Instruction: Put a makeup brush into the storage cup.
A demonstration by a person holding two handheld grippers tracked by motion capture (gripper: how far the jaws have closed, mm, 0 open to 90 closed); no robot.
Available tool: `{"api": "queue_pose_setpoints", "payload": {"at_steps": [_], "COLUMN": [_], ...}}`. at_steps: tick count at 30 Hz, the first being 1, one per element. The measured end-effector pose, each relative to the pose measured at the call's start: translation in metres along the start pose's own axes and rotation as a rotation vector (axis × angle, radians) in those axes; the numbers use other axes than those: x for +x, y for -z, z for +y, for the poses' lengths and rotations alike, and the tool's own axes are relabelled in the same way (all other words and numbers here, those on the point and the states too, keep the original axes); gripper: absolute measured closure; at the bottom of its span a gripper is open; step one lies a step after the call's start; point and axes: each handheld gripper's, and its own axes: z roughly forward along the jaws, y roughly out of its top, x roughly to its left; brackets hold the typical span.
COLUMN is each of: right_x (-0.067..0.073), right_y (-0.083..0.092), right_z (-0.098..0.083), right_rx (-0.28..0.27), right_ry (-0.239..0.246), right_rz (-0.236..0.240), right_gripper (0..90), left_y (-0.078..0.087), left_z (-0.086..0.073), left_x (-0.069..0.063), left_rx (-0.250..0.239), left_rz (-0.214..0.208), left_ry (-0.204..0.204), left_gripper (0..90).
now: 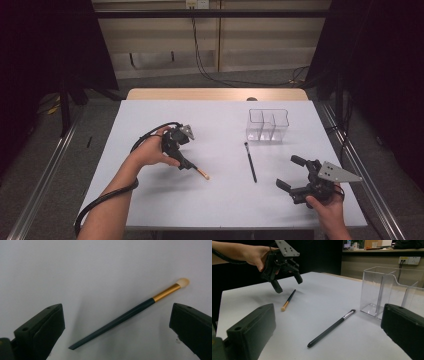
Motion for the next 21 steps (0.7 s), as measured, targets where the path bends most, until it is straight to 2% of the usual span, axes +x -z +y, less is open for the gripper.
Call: {"api": "queue_pose_setpoints", "payload": {"at_steps": [1,4,9,18,21], "right_x": [-0.0001,-0.0004,-0.0008,-0.0009,-0.0010], "right_y": [0.0001,0.0005,0.0008,0.0004,0.0006], "right_z": [0.0001,0.0001,-0.0002,-0.0003,-0.0004], "right_rx": [-0.001,-0.003,-0.001,-0.001,-0.001], "right_ry": [0.000,0.000,-0.003,-0.001,-0.002], "right_rz": [0.000,-0.001,0.000,0.000,0.001], "right_gripper": [0.0,0.0,0.0,0.0,0.0], "left_y": [-0.0005,-0.0013,-0.0031,-0.0059,-0.0061], "left_z": [0.0004,-0.0004,-0.0040,-0.0042,-0.0034], "left_x": [0.0009,0.0010,0.0024,0.0027,0.0038], "left_rx": [-0.008,-0.012,0.023,0.043,0.062], "left_rz": [0.001,0.006,0.004,-0.002,0.001], "left_ry": [-0.015,-0.020,-0.030,-0.045,-0.073], "left_gripper": [0.0,0.0,1.0,2.7,3.3]}}
